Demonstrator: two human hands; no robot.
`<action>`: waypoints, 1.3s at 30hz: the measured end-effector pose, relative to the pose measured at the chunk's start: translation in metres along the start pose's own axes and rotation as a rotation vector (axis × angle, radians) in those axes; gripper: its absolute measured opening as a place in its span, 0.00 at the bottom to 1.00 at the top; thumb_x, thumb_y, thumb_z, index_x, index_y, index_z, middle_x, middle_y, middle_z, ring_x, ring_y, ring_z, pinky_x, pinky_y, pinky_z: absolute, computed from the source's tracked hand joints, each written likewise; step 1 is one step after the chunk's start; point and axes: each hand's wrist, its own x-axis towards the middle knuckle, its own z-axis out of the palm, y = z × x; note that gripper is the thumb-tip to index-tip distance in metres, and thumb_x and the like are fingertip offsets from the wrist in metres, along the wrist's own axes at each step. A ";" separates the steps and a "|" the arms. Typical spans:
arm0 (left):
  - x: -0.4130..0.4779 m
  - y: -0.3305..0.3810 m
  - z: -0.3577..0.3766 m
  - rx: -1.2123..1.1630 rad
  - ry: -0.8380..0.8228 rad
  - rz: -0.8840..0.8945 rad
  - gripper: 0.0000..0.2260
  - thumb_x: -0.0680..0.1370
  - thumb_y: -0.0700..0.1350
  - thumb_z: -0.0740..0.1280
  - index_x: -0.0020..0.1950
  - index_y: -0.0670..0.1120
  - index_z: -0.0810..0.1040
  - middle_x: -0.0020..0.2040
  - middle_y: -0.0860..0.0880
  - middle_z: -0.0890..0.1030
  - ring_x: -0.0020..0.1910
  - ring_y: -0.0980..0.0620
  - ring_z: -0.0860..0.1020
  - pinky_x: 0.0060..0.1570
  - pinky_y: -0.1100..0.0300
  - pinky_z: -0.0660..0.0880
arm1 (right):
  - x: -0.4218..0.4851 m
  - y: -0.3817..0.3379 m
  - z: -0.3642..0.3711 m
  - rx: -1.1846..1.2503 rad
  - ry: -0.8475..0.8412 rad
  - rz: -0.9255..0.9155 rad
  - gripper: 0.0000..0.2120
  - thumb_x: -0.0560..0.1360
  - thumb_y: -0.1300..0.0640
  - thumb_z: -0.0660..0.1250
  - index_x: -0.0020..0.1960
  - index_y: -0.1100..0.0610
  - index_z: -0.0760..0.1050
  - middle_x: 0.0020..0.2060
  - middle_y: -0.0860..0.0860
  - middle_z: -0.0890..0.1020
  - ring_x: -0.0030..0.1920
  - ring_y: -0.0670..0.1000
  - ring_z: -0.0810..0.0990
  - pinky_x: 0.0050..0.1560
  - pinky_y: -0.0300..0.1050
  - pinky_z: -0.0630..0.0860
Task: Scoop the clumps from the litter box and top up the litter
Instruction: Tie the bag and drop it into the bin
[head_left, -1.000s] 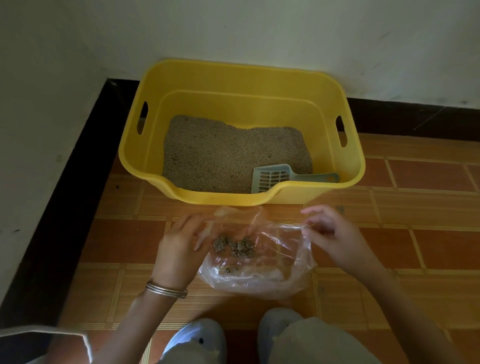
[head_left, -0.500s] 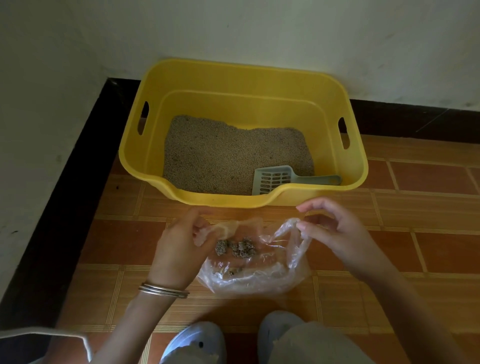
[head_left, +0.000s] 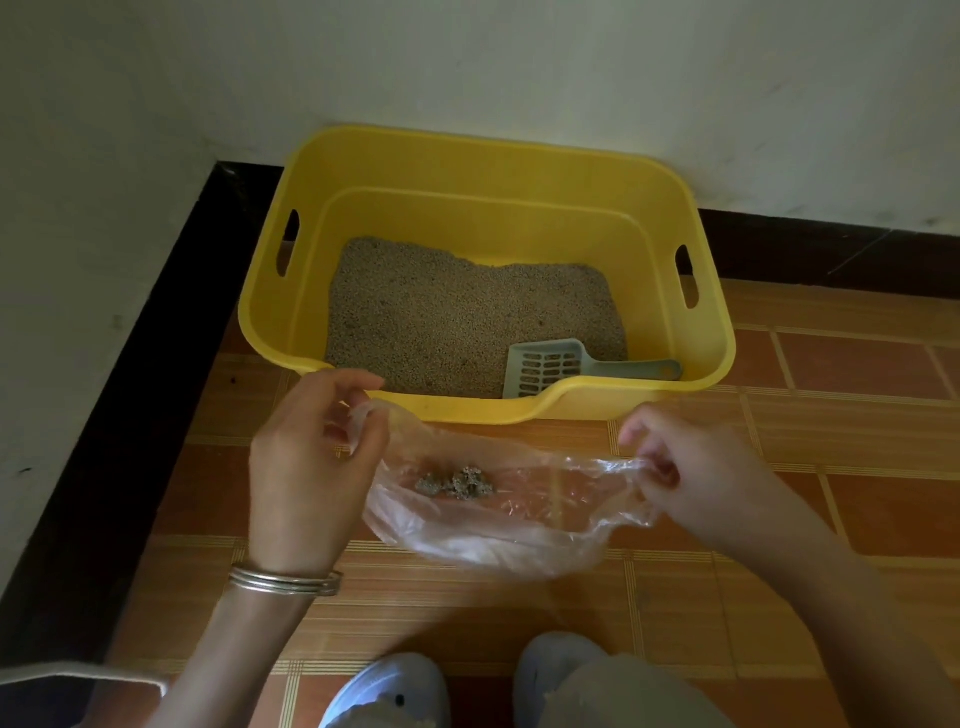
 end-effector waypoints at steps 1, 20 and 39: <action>0.001 0.001 -0.002 -0.017 0.007 0.001 0.10 0.70 0.41 0.66 0.50 0.52 0.76 0.41 0.53 0.77 0.41 0.60 0.76 0.40 0.76 0.70 | 0.000 0.000 -0.002 0.005 0.020 -0.001 0.10 0.74 0.62 0.65 0.50 0.48 0.71 0.37 0.45 0.79 0.37 0.41 0.78 0.38 0.36 0.76; 0.013 0.025 0.002 -0.251 -0.087 0.038 0.09 0.70 0.50 0.66 0.49 0.58 0.75 0.47 0.61 0.79 0.45 0.60 0.78 0.46 0.71 0.73 | 0.027 -0.014 -0.004 0.169 0.475 -0.283 0.10 0.69 0.65 0.71 0.50 0.60 0.76 0.45 0.52 0.81 0.43 0.47 0.81 0.44 0.39 0.80; 0.041 0.024 -0.001 -0.270 -0.127 -0.151 0.16 0.71 0.54 0.68 0.39 0.40 0.76 0.43 0.56 0.83 0.43 0.61 0.79 0.42 0.73 0.71 | 0.045 -0.034 -0.002 1.269 0.140 -0.382 0.10 0.72 0.61 0.66 0.52 0.58 0.68 0.47 0.53 0.79 0.55 0.57 0.80 0.55 0.42 0.74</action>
